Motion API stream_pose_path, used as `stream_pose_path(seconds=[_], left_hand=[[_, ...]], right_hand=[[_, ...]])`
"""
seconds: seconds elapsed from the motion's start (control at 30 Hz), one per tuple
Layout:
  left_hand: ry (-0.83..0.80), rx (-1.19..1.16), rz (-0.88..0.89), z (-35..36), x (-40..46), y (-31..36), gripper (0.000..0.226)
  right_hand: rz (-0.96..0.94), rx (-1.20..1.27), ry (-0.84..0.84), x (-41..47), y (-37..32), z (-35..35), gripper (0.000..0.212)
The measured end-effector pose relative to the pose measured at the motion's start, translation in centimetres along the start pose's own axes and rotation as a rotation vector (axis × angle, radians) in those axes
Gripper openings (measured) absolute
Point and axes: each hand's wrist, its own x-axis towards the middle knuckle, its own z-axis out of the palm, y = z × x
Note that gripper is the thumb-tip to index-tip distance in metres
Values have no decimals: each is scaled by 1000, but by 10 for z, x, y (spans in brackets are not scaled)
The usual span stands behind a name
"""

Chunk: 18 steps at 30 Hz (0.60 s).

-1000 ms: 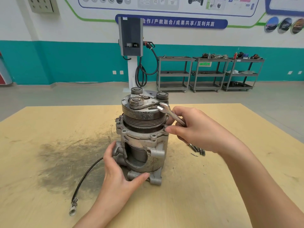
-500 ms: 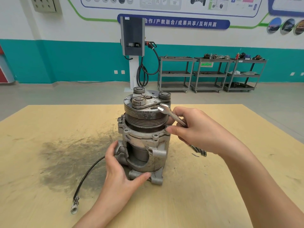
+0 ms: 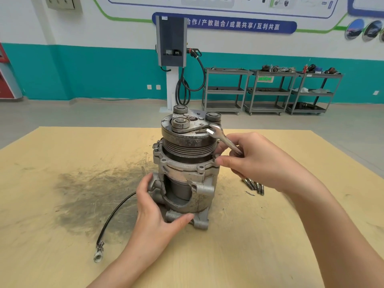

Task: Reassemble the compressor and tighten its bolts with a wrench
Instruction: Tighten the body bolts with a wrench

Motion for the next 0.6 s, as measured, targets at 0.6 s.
stream_pose_path(seconds=[0.6], left_hand=[[9,24,-24,2,-1,7,118]], right_hand=[[-29,-66,39,-1,-4,0,10]])
